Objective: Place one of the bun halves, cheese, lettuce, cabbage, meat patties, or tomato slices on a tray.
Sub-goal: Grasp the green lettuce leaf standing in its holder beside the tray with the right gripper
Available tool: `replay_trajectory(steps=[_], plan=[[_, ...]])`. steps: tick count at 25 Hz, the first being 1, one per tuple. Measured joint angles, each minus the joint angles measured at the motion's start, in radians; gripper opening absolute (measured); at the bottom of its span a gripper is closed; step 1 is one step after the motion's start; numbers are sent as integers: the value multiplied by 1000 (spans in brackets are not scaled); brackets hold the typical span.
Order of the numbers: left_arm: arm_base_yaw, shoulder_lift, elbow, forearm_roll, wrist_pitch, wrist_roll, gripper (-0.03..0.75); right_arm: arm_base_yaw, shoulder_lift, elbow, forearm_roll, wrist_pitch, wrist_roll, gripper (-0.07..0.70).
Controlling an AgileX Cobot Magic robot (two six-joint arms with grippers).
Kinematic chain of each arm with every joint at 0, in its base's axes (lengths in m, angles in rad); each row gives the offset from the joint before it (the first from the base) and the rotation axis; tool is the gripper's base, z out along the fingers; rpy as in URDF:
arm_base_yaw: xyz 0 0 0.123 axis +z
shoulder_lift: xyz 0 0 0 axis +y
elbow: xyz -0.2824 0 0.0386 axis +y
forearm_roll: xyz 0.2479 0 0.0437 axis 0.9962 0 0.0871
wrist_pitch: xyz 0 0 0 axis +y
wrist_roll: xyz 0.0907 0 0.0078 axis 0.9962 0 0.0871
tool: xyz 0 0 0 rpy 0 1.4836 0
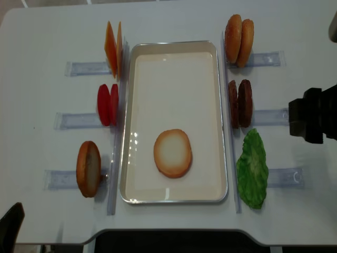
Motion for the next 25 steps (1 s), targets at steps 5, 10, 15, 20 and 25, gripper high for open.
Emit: replay_trajectory(steps=[5, 10, 15, 20, 25], plan=[[0, 0, 0, 0, 0, 0, 692, 90, 83, 0, 0, -4, 29, 458], [0, 0, 0, 0, 0, 0, 692, 140, 153, 0, 0, -68, 44, 458], [0, 0, 0, 0, 0, 0, 692, 146, 202, 0, 0, -126, 45, 458], [0, 0, 0, 0, 0, 0, 692, 146, 223, 0, -2, -142, 45, 458], [0, 0, 0, 0, 0, 0, 692, 146, 252, -1, -1, -149, 37, 458]])
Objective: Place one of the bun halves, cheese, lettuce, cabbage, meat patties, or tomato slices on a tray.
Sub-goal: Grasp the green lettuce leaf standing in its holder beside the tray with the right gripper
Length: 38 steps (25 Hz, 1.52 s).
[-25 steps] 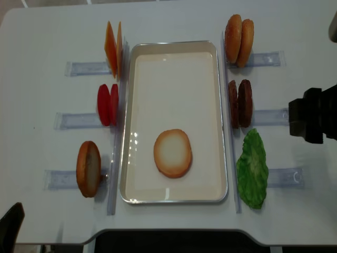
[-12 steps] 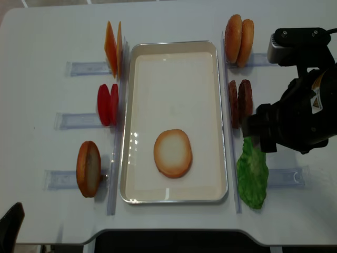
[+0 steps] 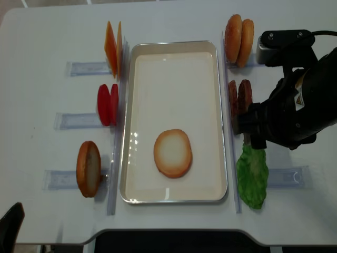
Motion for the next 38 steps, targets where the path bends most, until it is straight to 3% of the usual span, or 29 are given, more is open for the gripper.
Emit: replay_trajectory(steps=[20, 33, 38], plan=[[0, 0, 0, 0, 0, 0, 692, 0, 103, 10, -10, 16, -26, 458], [0, 0, 0, 0, 0, 0, 692, 0, 106, 51, -10, -3, -21, 458], [0, 0, 0, 0, 0, 0, 692, 0, 107, 51, -10, -4, -11, 384]])
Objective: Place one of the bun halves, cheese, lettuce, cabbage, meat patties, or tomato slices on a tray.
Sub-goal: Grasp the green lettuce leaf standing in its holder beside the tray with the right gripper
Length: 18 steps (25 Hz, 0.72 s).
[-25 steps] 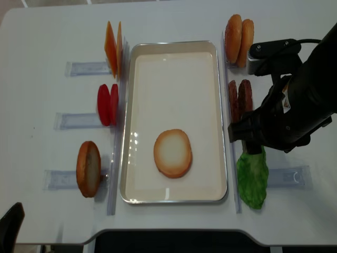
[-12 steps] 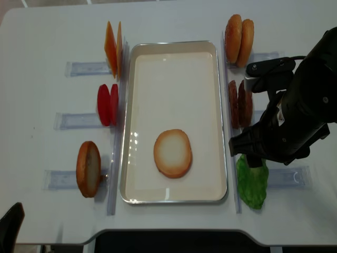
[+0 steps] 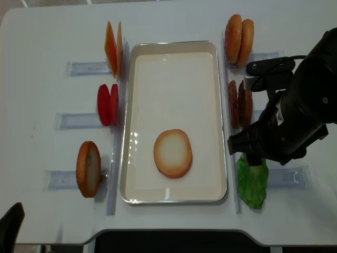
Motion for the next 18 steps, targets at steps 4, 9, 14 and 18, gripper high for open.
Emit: replay_trajectory(steps=[4, 9, 14, 18], plan=[[0, 0, 0, 0, 0, 0, 692, 0, 0, 0, 11, 0, 1, 233], [0, 0, 0, 0, 0, 0, 692, 0, 0, 0, 19, 0, 1, 51], [0, 0, 0, 0, 0, 0, 692, 0, 0, 0, 19, 9, 2, 17], [0, 0, 0, 0, 0, 0, 692, 0, 0, 0, 20, 10, 3, 17]])
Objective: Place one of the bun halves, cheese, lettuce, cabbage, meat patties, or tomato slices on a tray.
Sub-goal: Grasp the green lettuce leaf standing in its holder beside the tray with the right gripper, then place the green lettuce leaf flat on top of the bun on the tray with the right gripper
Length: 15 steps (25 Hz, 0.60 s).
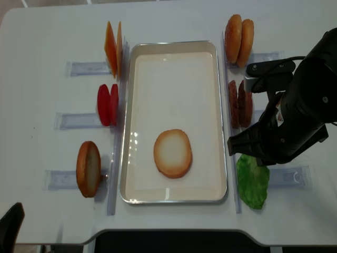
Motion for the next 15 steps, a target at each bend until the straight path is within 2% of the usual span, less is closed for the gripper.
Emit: replay_trajectory(steps=[8, 15], plan=[[0, 0, 0, 0, 0, 0, 692, 0, 0, -36, 28, 38, 9, 17], [0, 0, 0, 0, 0, 0, 692, 0, 0, -137, 35, 131, 13, 17]])
